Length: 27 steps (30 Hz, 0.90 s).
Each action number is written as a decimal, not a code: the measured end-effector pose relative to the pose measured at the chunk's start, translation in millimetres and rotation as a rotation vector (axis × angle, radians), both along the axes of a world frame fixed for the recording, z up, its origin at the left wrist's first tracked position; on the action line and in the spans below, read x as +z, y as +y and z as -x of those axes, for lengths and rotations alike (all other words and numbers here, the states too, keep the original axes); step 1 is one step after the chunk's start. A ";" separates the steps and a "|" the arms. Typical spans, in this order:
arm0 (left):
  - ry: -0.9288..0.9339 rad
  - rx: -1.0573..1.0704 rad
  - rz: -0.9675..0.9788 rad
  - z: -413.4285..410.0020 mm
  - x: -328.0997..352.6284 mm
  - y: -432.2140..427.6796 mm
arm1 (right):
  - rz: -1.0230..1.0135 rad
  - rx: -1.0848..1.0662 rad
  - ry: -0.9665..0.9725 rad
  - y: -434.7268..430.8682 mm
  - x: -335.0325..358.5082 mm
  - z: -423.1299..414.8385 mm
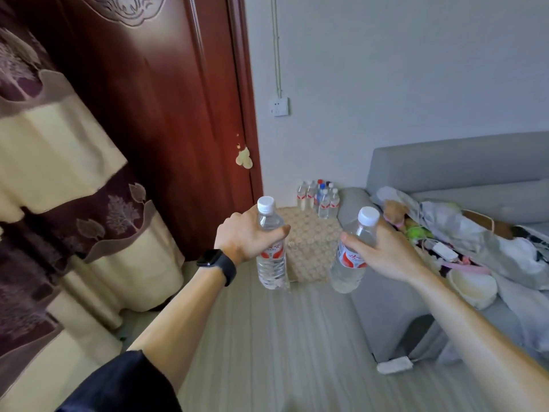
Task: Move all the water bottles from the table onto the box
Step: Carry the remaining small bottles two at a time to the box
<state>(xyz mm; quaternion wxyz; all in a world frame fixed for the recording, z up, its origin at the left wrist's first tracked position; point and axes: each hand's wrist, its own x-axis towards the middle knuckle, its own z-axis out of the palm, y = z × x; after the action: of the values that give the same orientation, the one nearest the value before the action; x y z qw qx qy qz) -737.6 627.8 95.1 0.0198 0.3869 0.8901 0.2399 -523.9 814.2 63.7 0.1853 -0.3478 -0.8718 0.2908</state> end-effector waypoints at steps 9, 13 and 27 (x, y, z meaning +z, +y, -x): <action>-0.030 -0.062 0.047 138.1 -38.7 128.7 | 0.126 -0.002 0.041 116.2 -23.4 114.4; -0.050 -0.066 0.096 191.0 -56.6 185.8 | 0.142 -0.032 0.006 163.8 -38.0 152.2; -0.343 -0.024 0.227 354.2 -152.3 397.2 | 0.334 -0.026 -0.139 386.2 -148.7 329.7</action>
<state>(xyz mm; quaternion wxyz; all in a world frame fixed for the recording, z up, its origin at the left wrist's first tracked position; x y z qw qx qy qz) -1091.8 1025.0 -57.2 0.2177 0.3462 0.8903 0.2001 -853.5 1200.4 -85.1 0.0682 -0.4042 -0.8177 0.4043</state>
